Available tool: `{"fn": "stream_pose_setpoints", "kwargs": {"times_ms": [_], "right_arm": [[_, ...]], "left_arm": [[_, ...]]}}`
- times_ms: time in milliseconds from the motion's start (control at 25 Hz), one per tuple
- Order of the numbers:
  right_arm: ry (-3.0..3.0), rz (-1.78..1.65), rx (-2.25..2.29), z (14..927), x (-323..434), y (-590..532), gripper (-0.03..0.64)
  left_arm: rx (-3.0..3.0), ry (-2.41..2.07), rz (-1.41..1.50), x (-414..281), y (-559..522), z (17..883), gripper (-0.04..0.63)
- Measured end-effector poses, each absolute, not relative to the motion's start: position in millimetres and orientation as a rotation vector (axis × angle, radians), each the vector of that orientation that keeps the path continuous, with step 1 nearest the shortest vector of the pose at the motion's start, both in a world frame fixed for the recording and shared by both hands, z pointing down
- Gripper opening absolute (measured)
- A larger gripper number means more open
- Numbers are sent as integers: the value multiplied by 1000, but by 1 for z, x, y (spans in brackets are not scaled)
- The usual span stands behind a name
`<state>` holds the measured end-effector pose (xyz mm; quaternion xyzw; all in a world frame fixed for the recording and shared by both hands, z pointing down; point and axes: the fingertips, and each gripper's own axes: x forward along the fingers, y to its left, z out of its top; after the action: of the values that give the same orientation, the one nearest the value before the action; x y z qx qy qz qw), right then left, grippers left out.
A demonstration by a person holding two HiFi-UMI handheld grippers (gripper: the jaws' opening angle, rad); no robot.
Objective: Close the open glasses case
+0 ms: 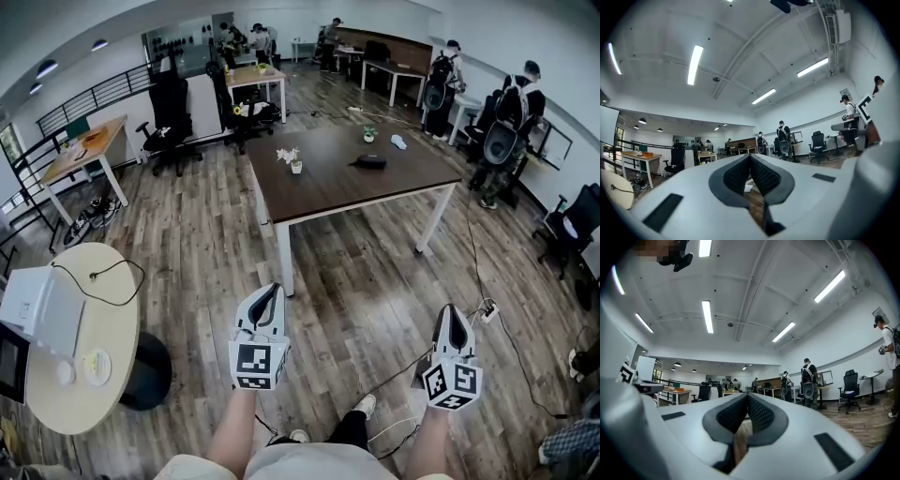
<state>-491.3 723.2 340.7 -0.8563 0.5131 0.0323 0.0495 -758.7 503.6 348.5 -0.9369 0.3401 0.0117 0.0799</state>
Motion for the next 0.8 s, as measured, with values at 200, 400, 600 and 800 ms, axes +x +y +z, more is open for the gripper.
{"fn": "stream_pose_setpoints", "kwargs": {"times_ms": [200,400,600,800], "right_arm": [[1613,81,-2635,352,-487,716,2],[1640,39,-2661,374,-478,710,2],[1593,16,-2659,392,-448,706,149],[1556,0,-2687,403,-411,701,259]], "left_arm": [[-2812,1015,15,-748,503,355,2],[-2831,994,-40,-728,502,373,2],[-2889,979,-53,-695,498,396,311],[-2891,977,-101,-665,487,406,344]]}}
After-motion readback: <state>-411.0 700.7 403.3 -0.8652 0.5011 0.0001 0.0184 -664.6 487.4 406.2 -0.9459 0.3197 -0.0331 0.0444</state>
